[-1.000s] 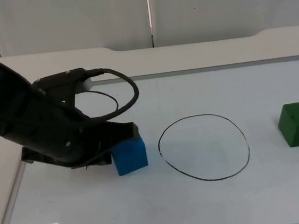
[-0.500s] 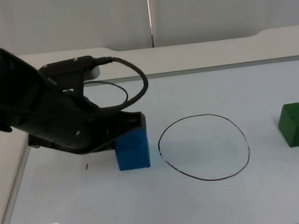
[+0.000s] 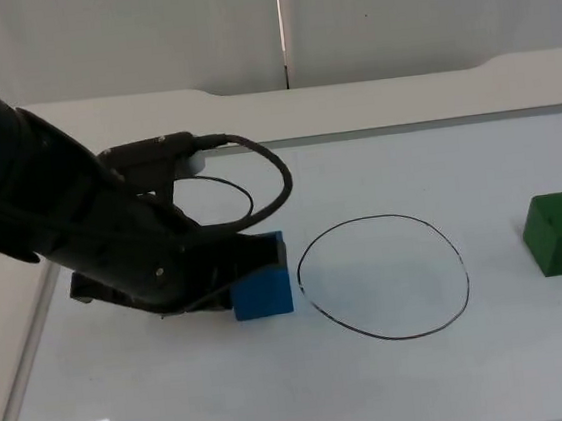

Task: Push the two cubes into the marked area.

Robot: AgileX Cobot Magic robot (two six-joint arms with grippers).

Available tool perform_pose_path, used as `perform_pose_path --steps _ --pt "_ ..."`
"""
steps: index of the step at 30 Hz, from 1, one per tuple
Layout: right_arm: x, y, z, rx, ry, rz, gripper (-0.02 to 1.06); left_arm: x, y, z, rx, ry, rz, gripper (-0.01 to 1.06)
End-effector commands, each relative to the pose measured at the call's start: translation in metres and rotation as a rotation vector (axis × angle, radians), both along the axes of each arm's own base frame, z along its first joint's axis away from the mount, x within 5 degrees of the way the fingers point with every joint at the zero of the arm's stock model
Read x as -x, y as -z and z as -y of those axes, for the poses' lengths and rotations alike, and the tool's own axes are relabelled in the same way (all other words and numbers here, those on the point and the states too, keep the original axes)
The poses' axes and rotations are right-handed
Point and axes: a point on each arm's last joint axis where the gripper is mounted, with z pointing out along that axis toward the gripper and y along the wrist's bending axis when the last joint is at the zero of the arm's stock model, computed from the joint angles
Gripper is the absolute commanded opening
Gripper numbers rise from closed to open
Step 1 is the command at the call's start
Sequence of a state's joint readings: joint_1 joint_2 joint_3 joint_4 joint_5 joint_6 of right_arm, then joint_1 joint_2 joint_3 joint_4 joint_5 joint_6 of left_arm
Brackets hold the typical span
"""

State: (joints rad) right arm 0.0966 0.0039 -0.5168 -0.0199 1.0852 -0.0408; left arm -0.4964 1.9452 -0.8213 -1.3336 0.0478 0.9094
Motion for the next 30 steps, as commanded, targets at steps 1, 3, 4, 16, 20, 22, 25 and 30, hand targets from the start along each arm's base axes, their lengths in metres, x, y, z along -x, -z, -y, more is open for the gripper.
perform_pose_path --steps 1,3,4,16,20,22,25,30 --pt "0.000 0.000 0.000 -0.005 0.006 0.011 1.05 -0.001 -0.001 0.001 -0.008 -0.010 0.016 0.00" --pt "0.000 0.000 0.000 -0.005 0.006 0.011 1.05 -0.002 -0.002 0.000 -0.014 -0.014 0.022 0.00" --pt "0.000 0.000 0.000 -0.005 0.006 0.011 1.05 -0.002 -0.002 0.000 -0.013 -0.016 0.021 0.00" --pt "0.000 0.000 0.000 -0.005 0.006 0.011 1.05 -0.006 -0.008 0.017 0.012 0.053 0.044 0.00" --pt "0.000 0.000 0.000 -0.005 0.006 0.011 1.05 -0.001 -0.007 0.027 0.003 0.082 0.051 0.00" --pt "0.000 0.000 0.000 -0.005 0.006 0.011 1.05 0.000 -0.007 0.027 0.000 0.082 0.055 0.00" --pt "0.000 0.000 0.000 -0.005 0.006 0.011 1.05 0.002 -0.007 0.030 -0.003 0.078 0.061 0.00" --pt "0.000 0.000 0.000 -0.005 0.006 0.011 1.05 0.002 -0.007 0.031 0.001 0.081 0.057 0.00"
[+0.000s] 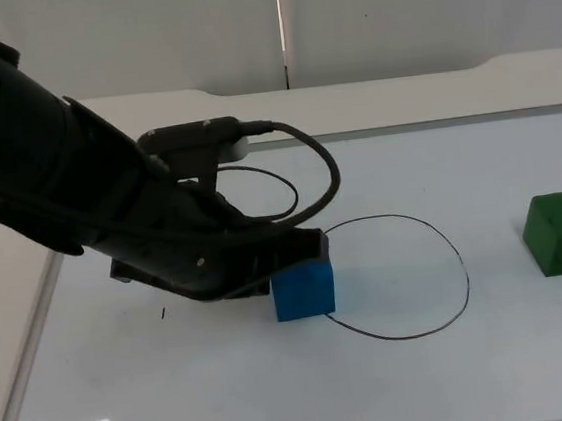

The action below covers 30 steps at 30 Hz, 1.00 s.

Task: Push the two cubes into the marked area.

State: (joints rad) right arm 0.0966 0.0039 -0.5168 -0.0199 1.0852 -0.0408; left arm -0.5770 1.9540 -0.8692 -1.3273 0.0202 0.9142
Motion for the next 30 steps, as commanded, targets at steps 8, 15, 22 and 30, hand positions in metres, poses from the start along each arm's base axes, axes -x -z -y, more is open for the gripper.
perform_pose_path --steps 8,15,22,30 --pt "0.000 0.000 0.000 -0.005 0.006 0.011 1.05 0.006 -0.001 0.013 0.006 0.033 0.005 0.00" --pt "0.000 0.000 0.000 -0.005 0.006 0.011 1.05 0.006 -0.003 0.016 0.012 0.034 0.012 0.00" --pt "0.000 0.000 0.000 -0.005 0.006 0.011 1.05 0.006 -0.003 0.017 0.020 0.029 0.004 0.00" --pt "0.000 0.000 0.000 -0.005 0.006 0.011 1.05 0.007 -0.003 0.018 0.025 0.023 0.001 0.00"
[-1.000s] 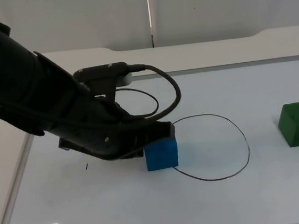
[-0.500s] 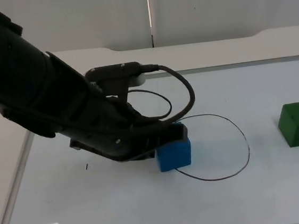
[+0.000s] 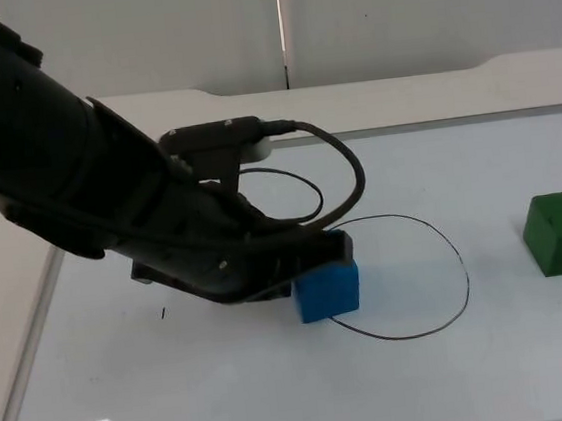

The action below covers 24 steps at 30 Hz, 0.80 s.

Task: Push the two cubes into the marked area.

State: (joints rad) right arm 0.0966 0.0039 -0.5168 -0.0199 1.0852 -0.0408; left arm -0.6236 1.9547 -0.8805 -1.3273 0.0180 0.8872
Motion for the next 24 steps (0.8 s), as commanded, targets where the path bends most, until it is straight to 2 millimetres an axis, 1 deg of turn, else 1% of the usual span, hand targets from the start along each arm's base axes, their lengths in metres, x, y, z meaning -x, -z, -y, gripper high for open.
perform_pose_path --steps 1,5,10,13,16,20,24 --pt "0.000 0.000 0.000 -0.005 0.006 0.011 1.05 0.001 -0.001 0.003 0.009 0.004 -0.002 0.00" --pt "0.000 0.000 0.000 -0.005 0.006 0.011 1.05 0.006 -0.001 0.010 0.000 0.026 0.008 0.00" --pt "0.000 0.000 0.000 -0.005 0.006 0.011 1.05 0.006 0.000 0.011 -0.018 0.024 0.026 0.00" --pt "0.000 0.000 0.000 -0.005 0.006 0.011 1.05 0.003 0.009 0.017 -0.012 0.041 -0.002 0.00" --pt "0.000 0.000 0.000 -0.005 0.006 0.011 1.05 0.000 0.012 0.022 0.002 0.063 -0.016 0.00" --pt "0.000 0.000 0.000 -0.005 0.006 0.011 1.05 -0.004 0.007 0.027 0.016 0.077 -0.004 0.00" --pt "0.000 0.000 0.000 -0.005 0.006 0.011 1.05 -0.005 0.007 0.027 0.014 0.076 0.002 0.00"
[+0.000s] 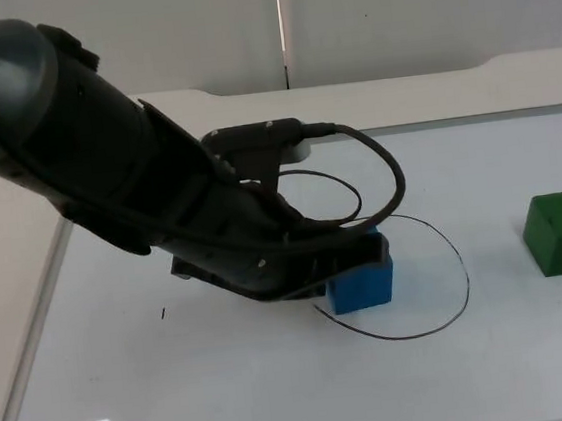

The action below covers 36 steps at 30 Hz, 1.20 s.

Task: Push the two cubes into the marked area.

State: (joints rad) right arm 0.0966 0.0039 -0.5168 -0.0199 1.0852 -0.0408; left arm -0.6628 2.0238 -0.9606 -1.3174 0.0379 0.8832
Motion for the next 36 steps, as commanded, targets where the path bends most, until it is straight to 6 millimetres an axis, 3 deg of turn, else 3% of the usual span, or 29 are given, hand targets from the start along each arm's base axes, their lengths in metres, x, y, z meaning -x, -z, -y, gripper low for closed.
perform_pose_path --steps 1,14,19,29,33,34,36 --pt "0.000 0.000 0.000 -0.005 0.006 0.011 1.05 0.001 -0.001 0.003 0.000 0.023 0.006 0.00" --pt "0.000 0.000 0.000 -0.005 0.006 0.011 1.05 0.001 -0.001 0.003 -0.010 0.038 0.013 0.00" --pt "0.000 0.000 0.000 -0.005 0.006 0.011 1.05 0.000 -0.012 0.003 -0.003 0.057 0.044 0.00" --pt "0.000 0.000 0.000 -0.005 0.006 0.011 1.05 -0.014 -0.068 -0.022 0.031 0.103 0.185 0.00" --pt "0.000 0.000 0.000 -0.005 0.006 0.011 1.05 -0.016 -0.104 -0.038 0.047 0.130 0.277 0.00" --pt "0.000 0.000 0.000 -0.005 0.006 0.011 1.05 -0.016 -0.104 -0.038 0.047 0.130 0.277 0.00" --pt "0.000 0.000 0.000 -0.005 0.006 0.011 1.05 -0.013 -0.129 -0.047 0.074 0.128 0.333 0.00"
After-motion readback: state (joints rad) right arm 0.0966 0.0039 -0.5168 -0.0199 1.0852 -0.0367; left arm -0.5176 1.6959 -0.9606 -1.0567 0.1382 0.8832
